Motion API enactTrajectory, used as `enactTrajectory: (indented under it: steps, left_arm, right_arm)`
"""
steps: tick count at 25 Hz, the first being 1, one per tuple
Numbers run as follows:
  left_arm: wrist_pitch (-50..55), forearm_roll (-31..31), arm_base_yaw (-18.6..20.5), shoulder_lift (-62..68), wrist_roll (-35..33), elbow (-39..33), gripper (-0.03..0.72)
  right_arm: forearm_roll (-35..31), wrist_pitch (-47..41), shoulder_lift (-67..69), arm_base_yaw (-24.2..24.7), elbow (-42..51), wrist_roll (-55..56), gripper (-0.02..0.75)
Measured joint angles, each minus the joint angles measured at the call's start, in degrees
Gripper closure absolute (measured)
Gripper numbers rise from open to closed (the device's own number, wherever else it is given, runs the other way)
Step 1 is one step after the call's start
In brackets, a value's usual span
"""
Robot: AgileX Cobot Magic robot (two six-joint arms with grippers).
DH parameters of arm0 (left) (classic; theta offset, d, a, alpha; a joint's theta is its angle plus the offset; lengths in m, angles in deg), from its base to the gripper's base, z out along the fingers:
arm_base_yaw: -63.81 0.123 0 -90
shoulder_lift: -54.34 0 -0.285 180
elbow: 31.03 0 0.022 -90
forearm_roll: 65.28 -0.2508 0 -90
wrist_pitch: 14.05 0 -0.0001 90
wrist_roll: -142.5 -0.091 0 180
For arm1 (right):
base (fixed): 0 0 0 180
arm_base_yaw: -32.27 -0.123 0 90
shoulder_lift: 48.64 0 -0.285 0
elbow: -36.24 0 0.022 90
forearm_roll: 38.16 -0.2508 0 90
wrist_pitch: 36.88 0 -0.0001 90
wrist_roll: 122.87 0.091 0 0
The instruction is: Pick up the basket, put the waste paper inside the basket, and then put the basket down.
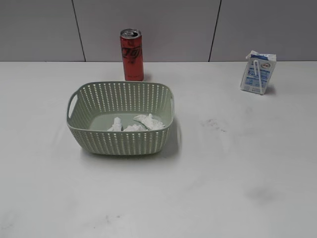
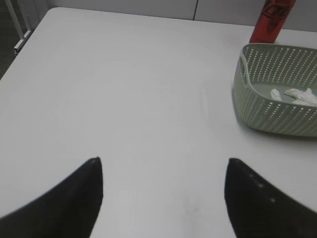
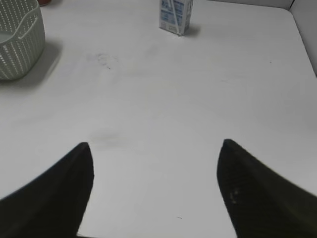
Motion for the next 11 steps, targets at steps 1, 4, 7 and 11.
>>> enactTrajectory:
  steps: [1,4,7,11]
  left_arm:
    - [0.1,0.0,0.0,0.0,0.2,-0.1,0.11]
    - [0.2,-0.1,0.0,0.0,0.7,-0.1,0.112]
    - [0.2,-0.1,0.0,0.0,0.9,-0.1,0.114]
    - [0.2,-0.1,0.0,0.0,1.0,-0.1,0.115]
  right_arm:
    - [0.0,0.0,0.0,0.0,0.0,0.0,0.15]
    - [0.0,0.0,0.0,0.0,0.0,0.0,0.15]
    - [0.0,0.0,0.0,0.0,0.0,0.1,0.15]
    - [0.0,0.0,0.0,0.0,0.0,0.1,0.15]
